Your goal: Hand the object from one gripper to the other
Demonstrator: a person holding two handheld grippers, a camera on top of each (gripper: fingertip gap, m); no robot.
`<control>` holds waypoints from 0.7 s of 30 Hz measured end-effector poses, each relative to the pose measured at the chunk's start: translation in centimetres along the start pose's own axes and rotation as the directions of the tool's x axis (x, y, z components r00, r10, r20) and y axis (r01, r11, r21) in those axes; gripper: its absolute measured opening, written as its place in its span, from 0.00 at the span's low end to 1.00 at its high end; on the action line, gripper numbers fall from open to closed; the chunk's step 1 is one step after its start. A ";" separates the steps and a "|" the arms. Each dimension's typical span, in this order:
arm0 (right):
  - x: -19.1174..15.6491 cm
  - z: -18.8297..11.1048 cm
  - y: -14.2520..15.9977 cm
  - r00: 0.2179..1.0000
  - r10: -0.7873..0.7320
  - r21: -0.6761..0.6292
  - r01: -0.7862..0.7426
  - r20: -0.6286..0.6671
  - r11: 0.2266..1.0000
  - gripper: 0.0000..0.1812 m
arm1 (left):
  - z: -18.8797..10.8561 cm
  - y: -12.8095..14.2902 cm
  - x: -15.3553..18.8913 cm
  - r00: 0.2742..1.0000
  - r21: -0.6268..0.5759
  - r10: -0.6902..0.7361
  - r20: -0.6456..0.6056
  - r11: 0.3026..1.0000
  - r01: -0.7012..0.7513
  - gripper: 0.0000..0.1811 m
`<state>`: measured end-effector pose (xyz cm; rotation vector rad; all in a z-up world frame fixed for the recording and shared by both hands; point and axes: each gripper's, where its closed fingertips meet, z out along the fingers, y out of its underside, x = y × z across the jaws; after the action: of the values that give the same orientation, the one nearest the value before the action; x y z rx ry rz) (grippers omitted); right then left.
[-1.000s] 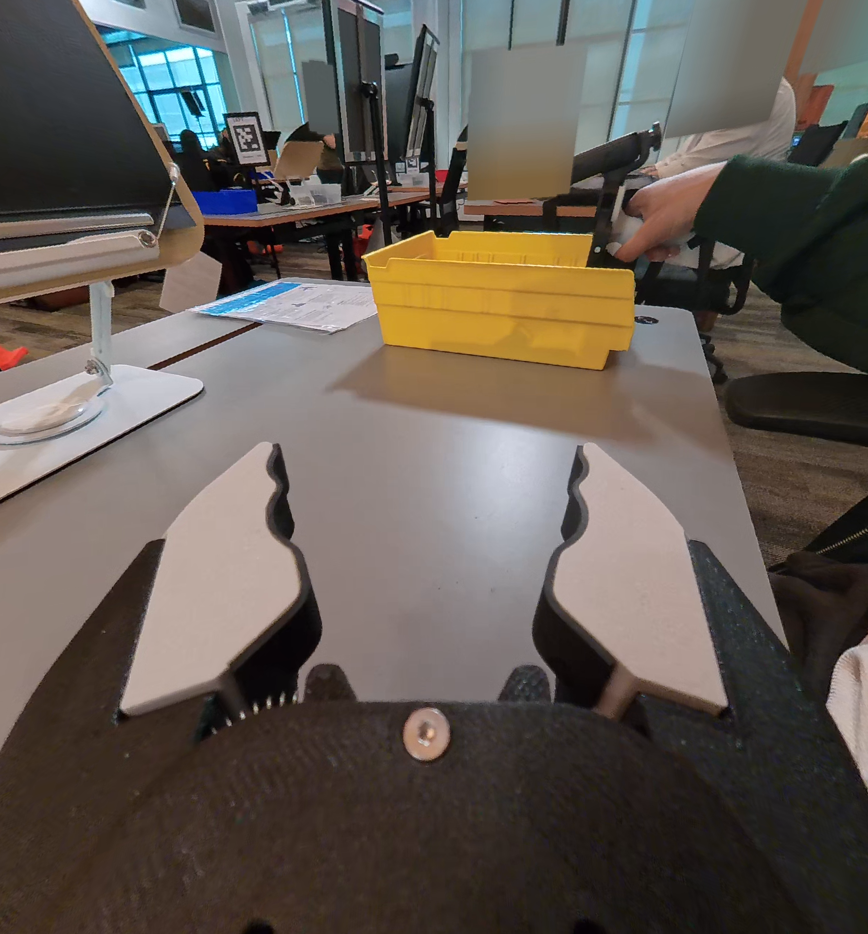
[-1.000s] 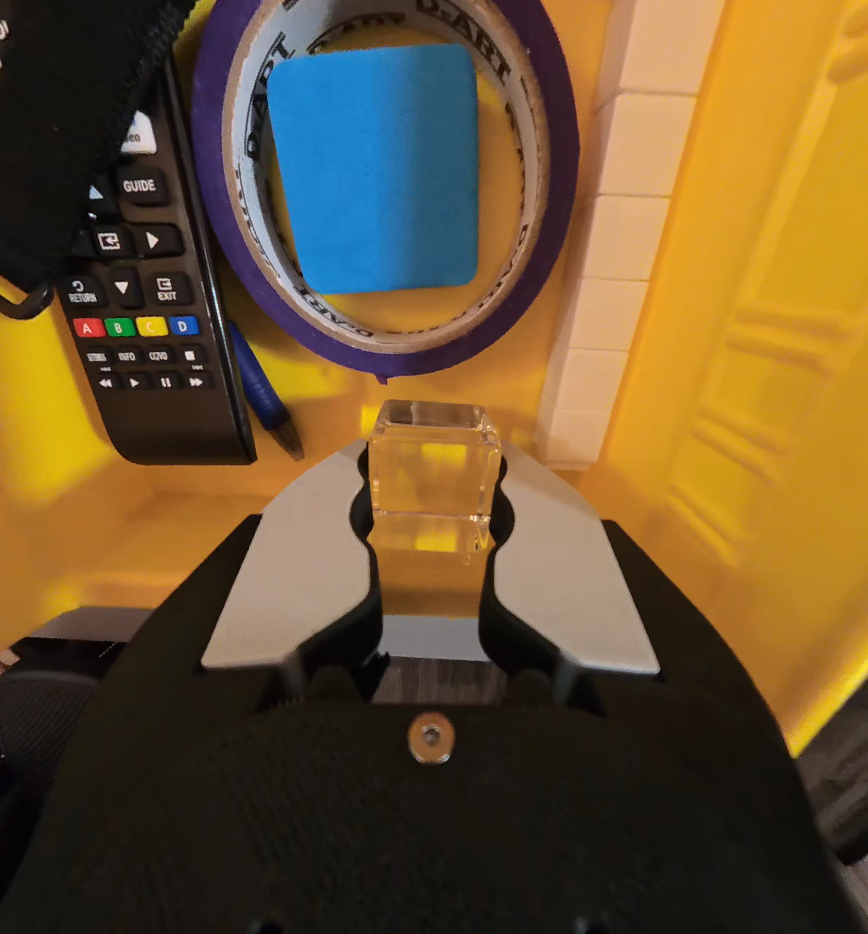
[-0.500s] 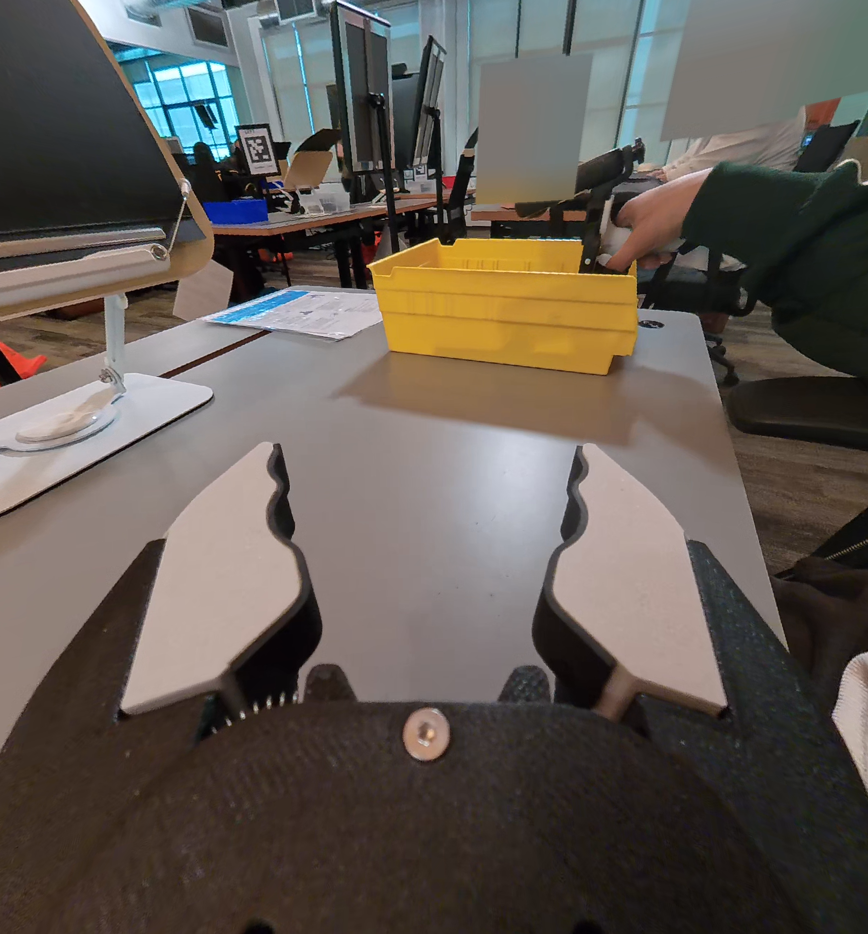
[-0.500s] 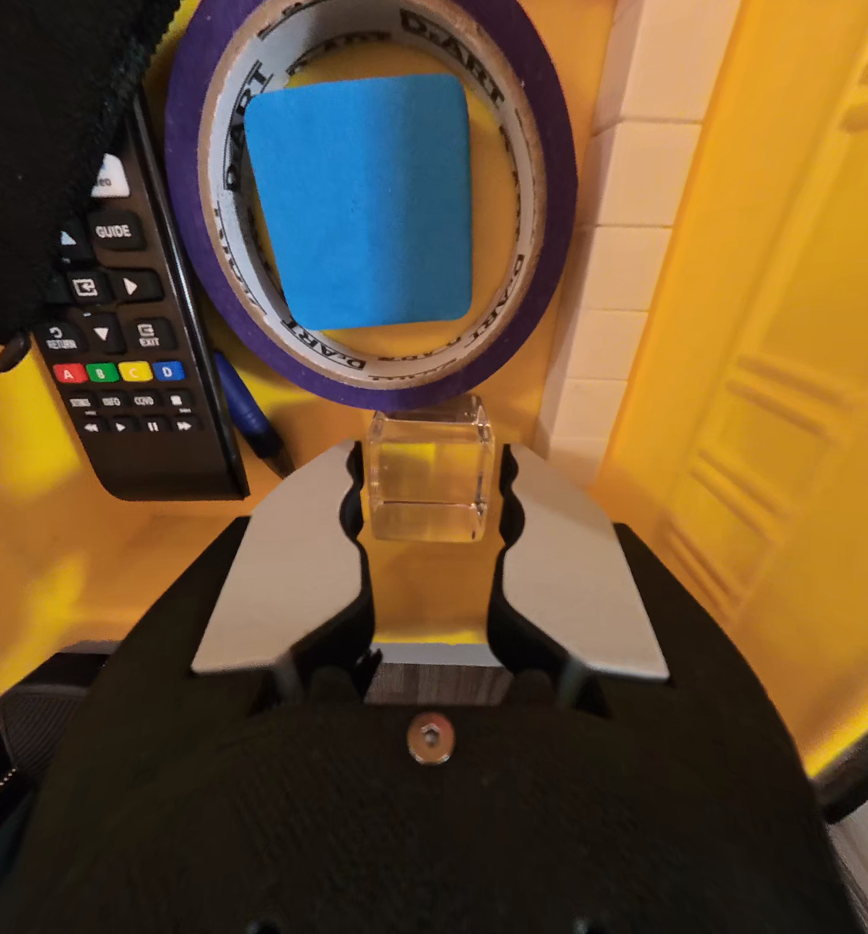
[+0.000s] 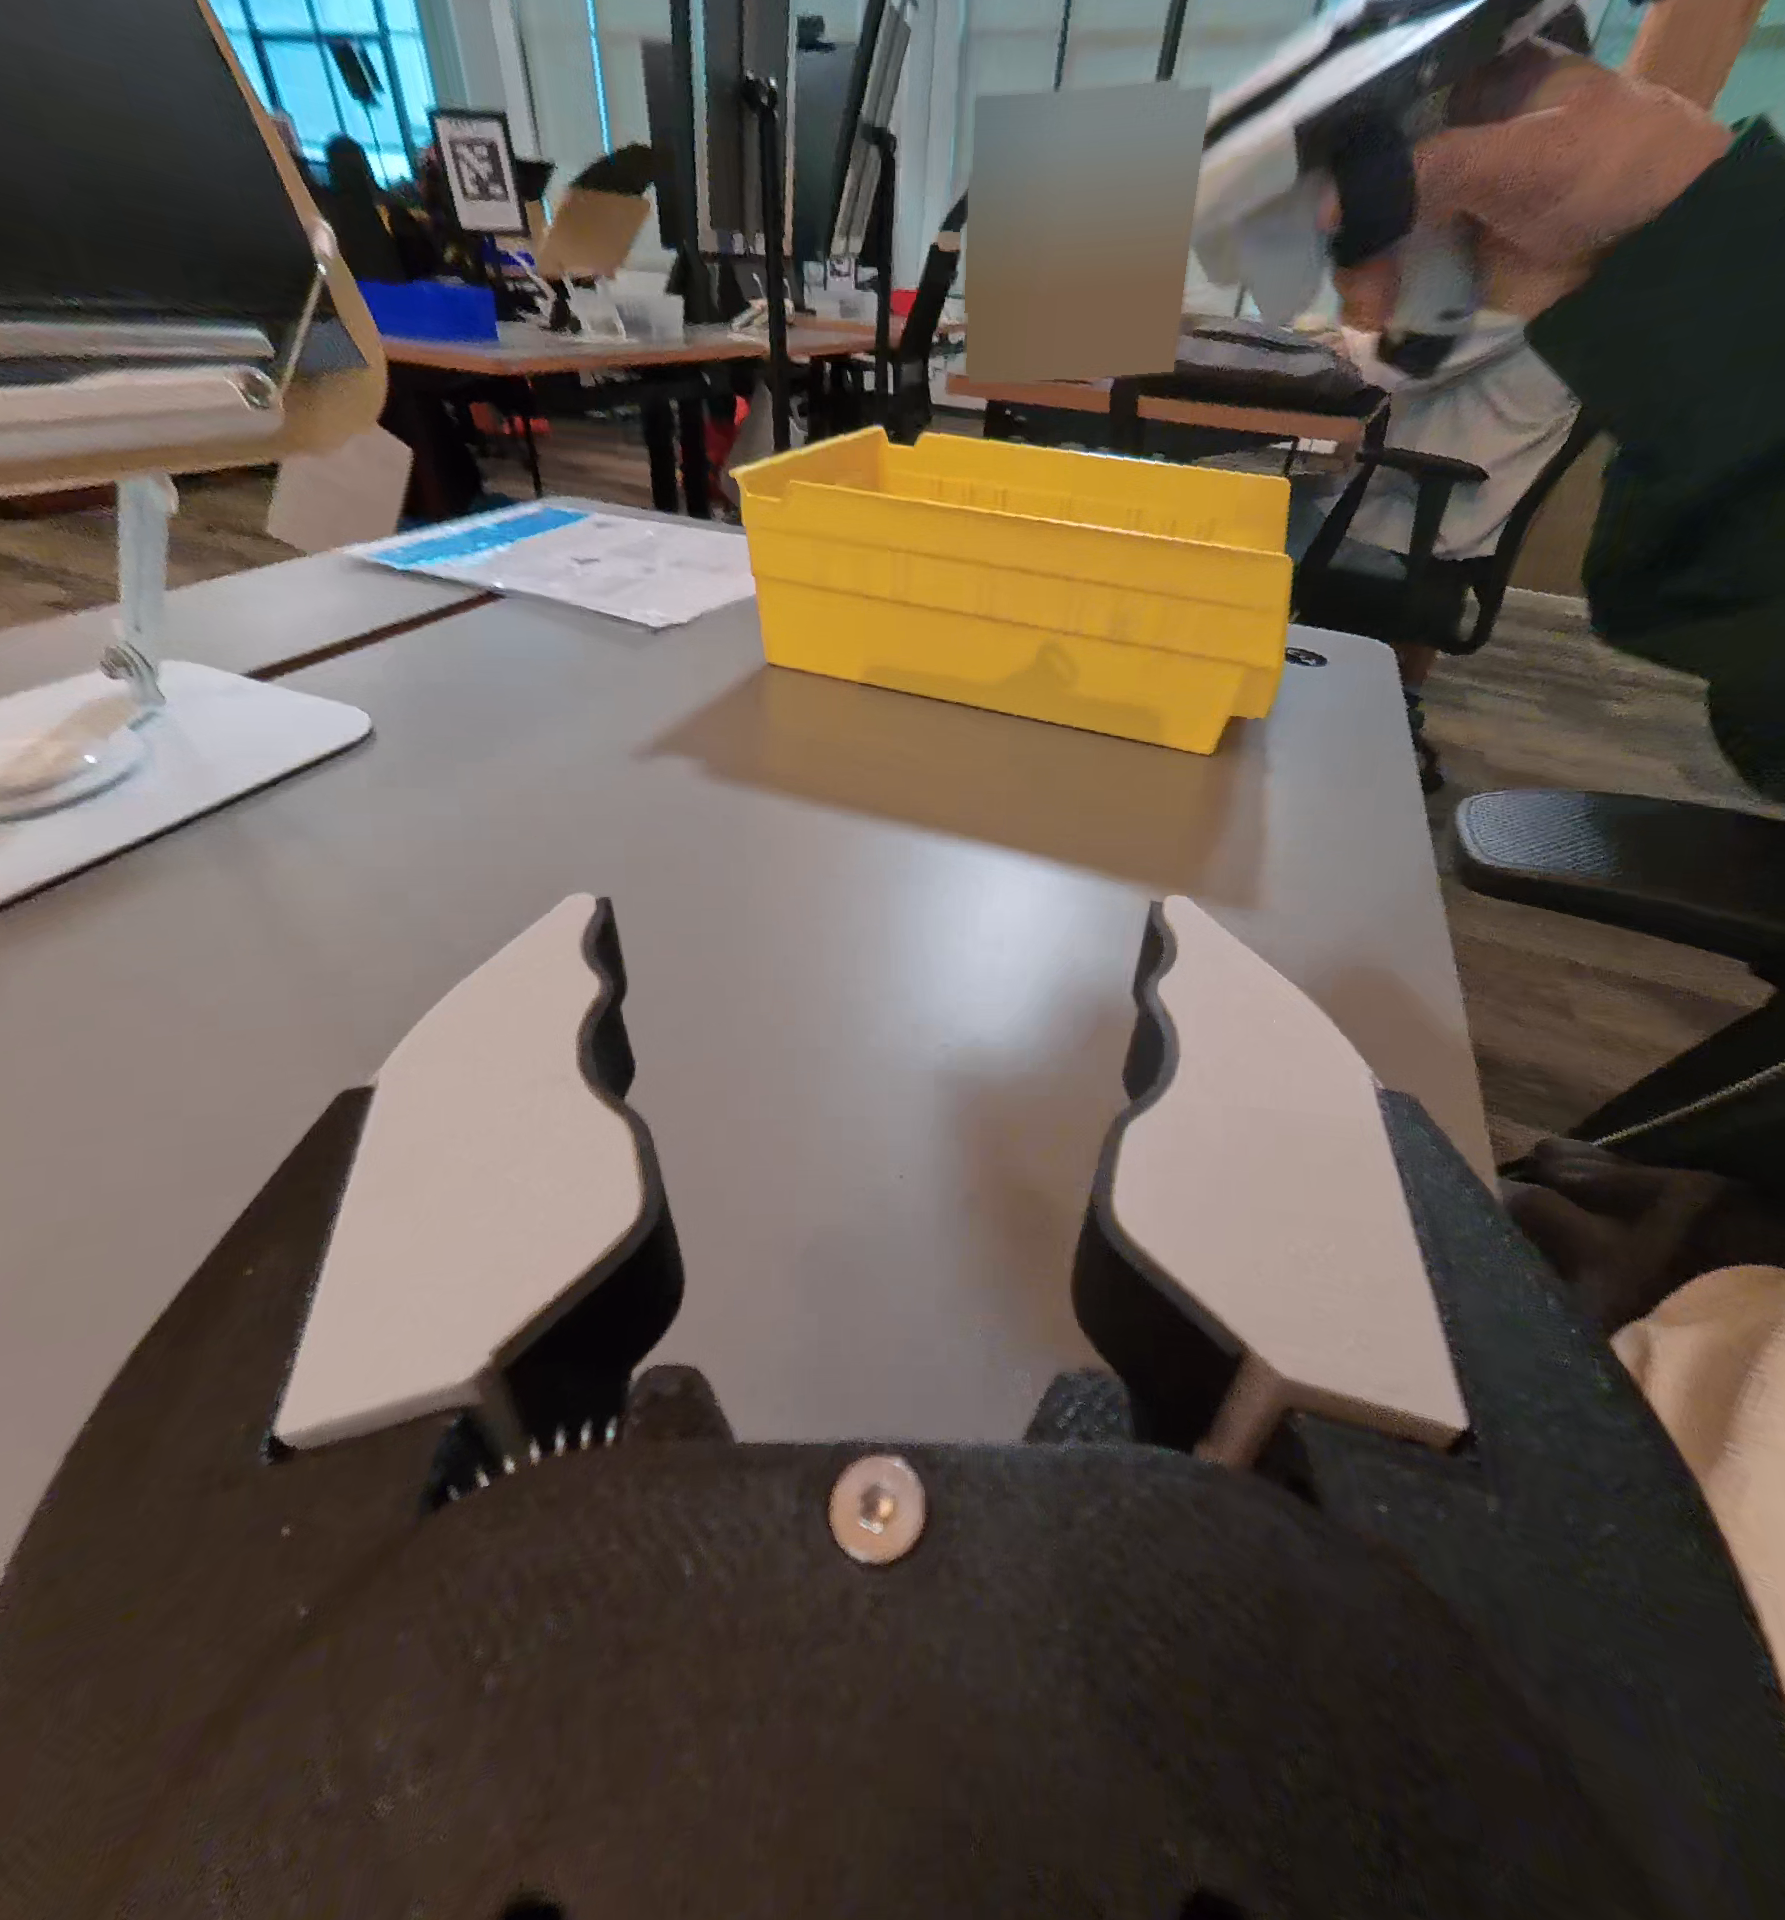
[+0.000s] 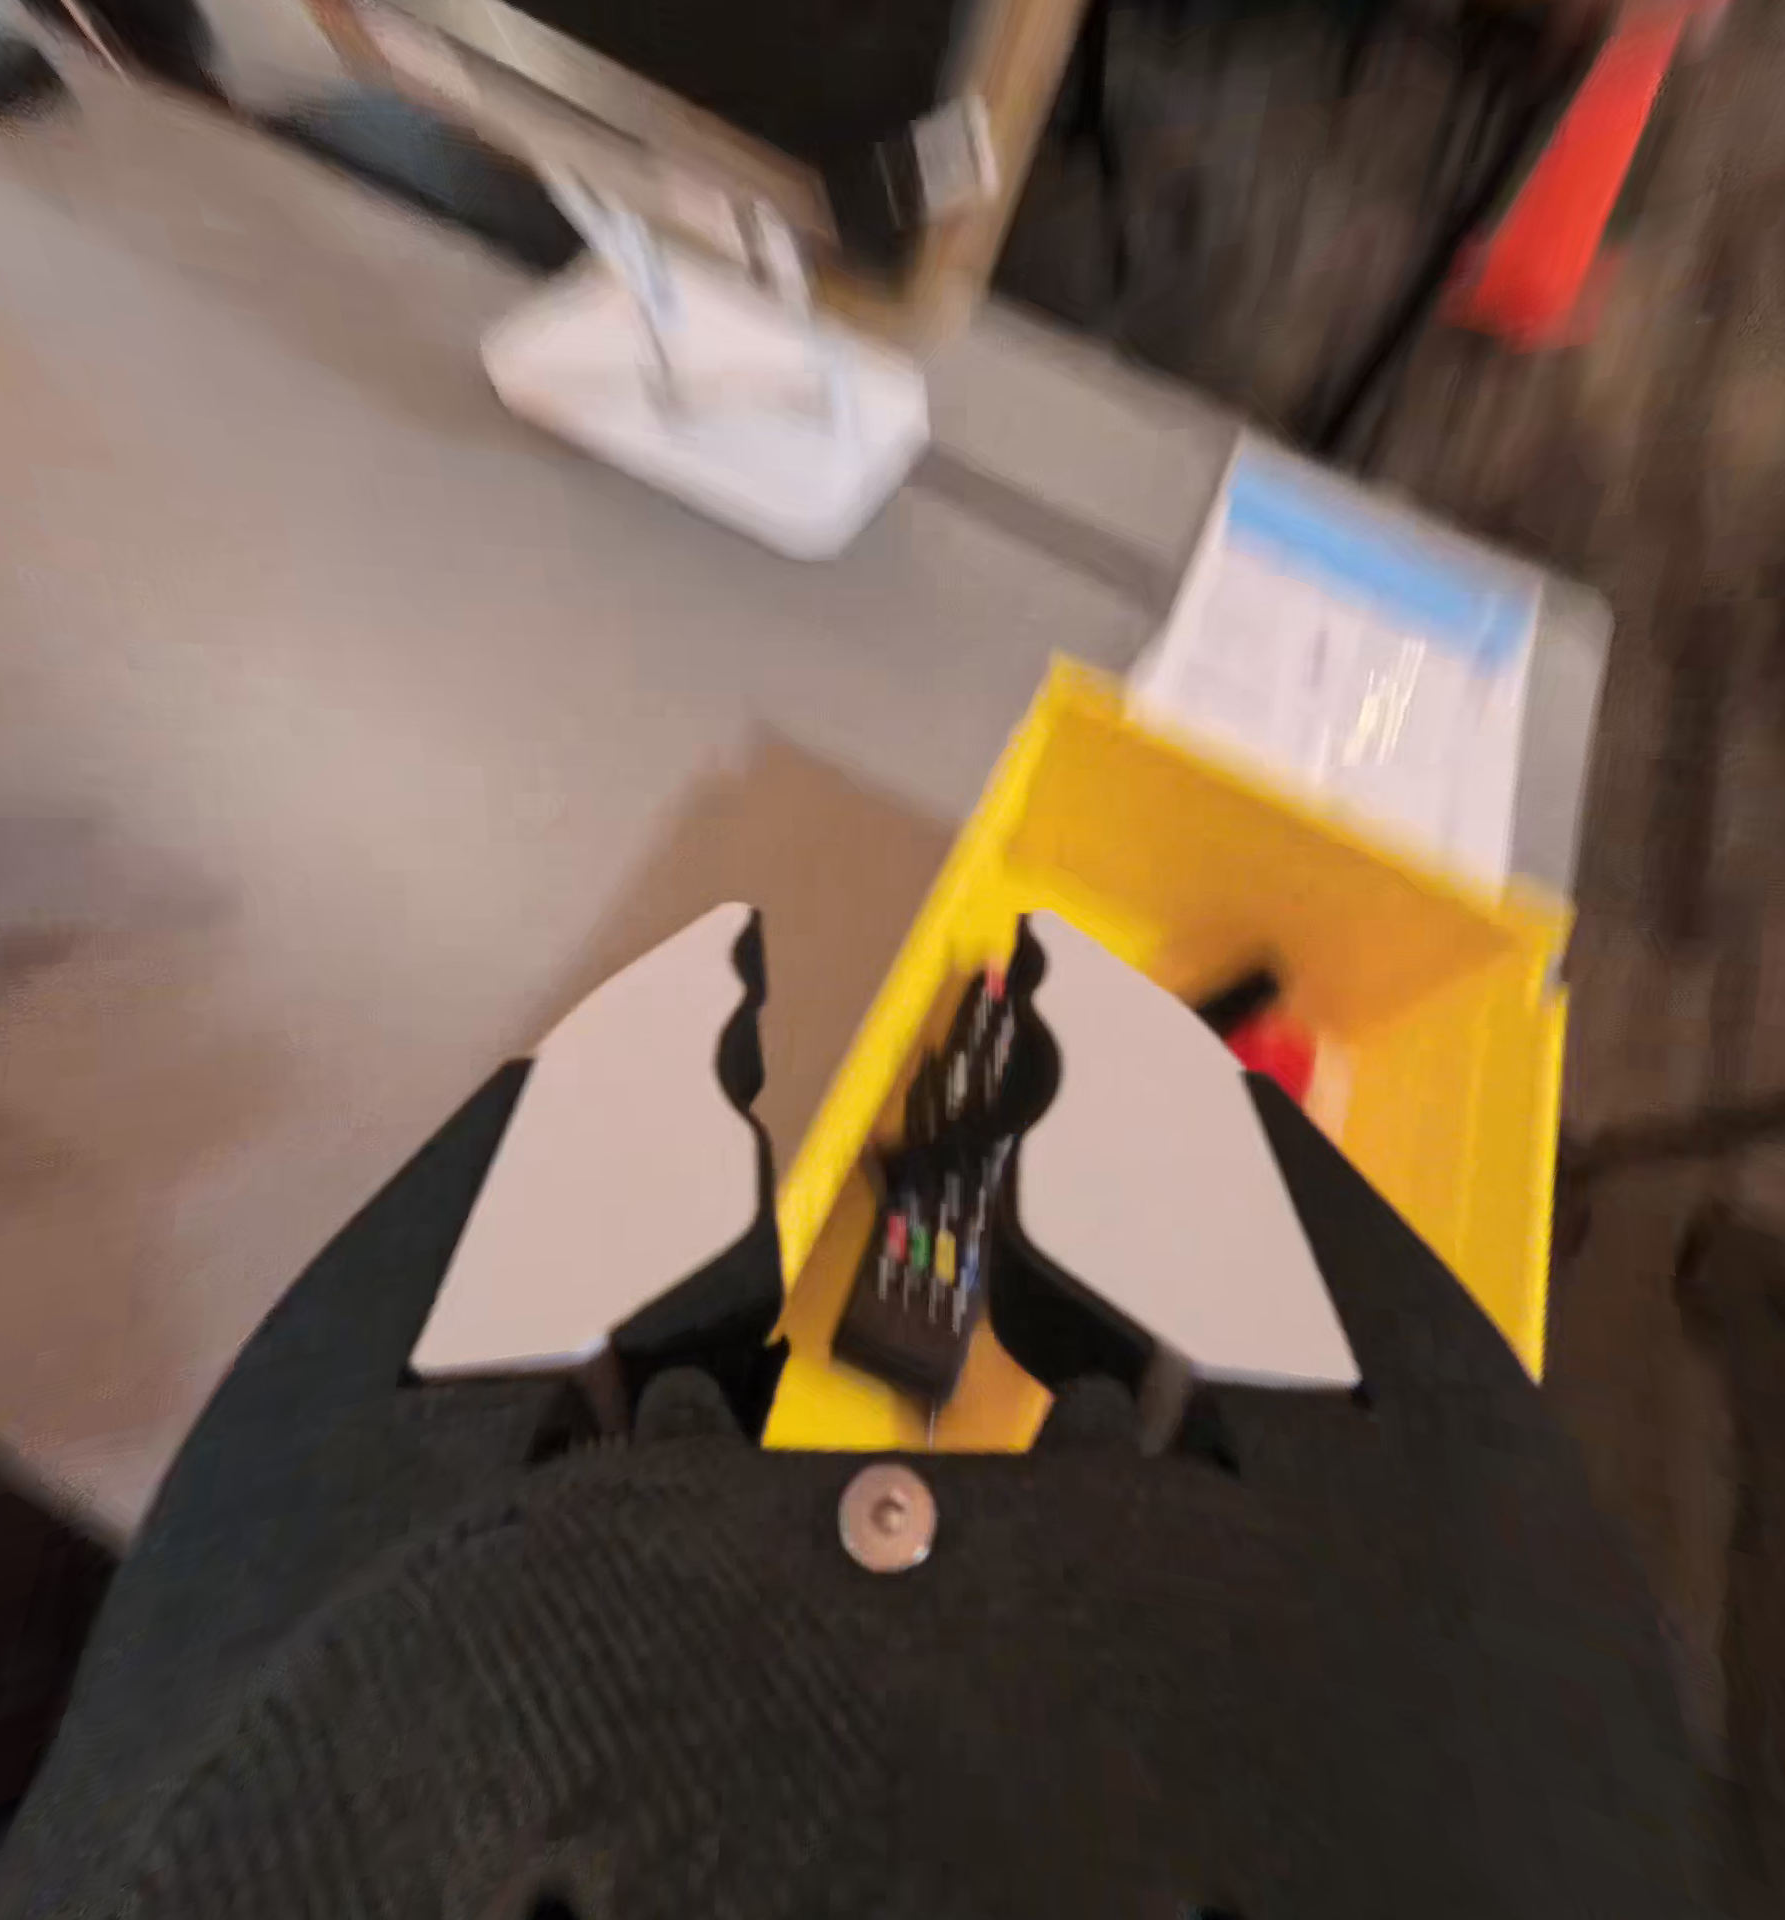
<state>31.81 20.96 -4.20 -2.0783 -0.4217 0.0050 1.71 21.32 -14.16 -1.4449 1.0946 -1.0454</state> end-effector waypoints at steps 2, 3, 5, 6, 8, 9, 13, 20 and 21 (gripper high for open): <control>-3.5 0.8 -4.2 0.993 -0.114 0.212 0.118 -0.033 0.970 0.11 | -0.3 -0.4 0.1 1.000 0.003 -0.011 -0.005 1.000 0.011 0.50; -6.0 1.5 -5.5 0.989 -0.147 0.284 0.143 -0.009 0.948 0.04 | -0.5 -0.5 0.1 1.000 0.005 -0.009 -0.005 1.000 0.009 0.48; -12.6 3.1 -7.1 0.965 -0.216 0.424 0.134 0.149 0.895 0.07 | -0.9 -0.7 0.0 1.000 0.005 0.004 0.001 1.000 -0.004 0.42; -15.9 4.1 -7.1 0.941 -0.221 0.449 0.086 0.257 0.889 0.07 | -1.1 -0.7 -0.3 1.000 0.006 0.011 0.013 1.000 -0.011 0.40; -22.6 5.5 -6.2 0.831 -0.189 0.452 -0.083 0.524 0.888 0.15 | -1.6 -0.5 -0.4 1.000 0.004 0.001 -0.005 1.000 -0.001 0.33; -24.8 6.4 -5.5 0.780 -0.122 0.413 -0.185 0.613 0.892 0.16 | -1.7 -0.2 -0.5 1.000 -0.003 -0.012 -0.017 1.000 0.012 0.29; -31.1 10.8 0.3 0.590 -0.002 0.192 -0.260 0.808 0.946 0.13 | -2.2 0.8 -1.4 0.996 -0.042 -0.069 -0.053 0.997 0.066 0.14; -26.8 11.0 -0.6 0.414 0.160 0.068 -0.484 0.896 0.872 0.05 | -2.4 1.4 -3.5 0.996 -0.062 -0.085 0.005 0.994 0.085 0.12; -25.6 10.9 -1.0 0.408 0.172 0.089 -0.546 0.897 0.833 0.03 | -2.5 1.4 -3.7 0.995 -0.061 -0.098 0.010 0.993 0.098 0.12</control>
<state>5.54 22.88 -13.33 -1.5762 -0.4820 1.3884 -1.67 24.30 -15.43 -1.5635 1.0672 -1.0827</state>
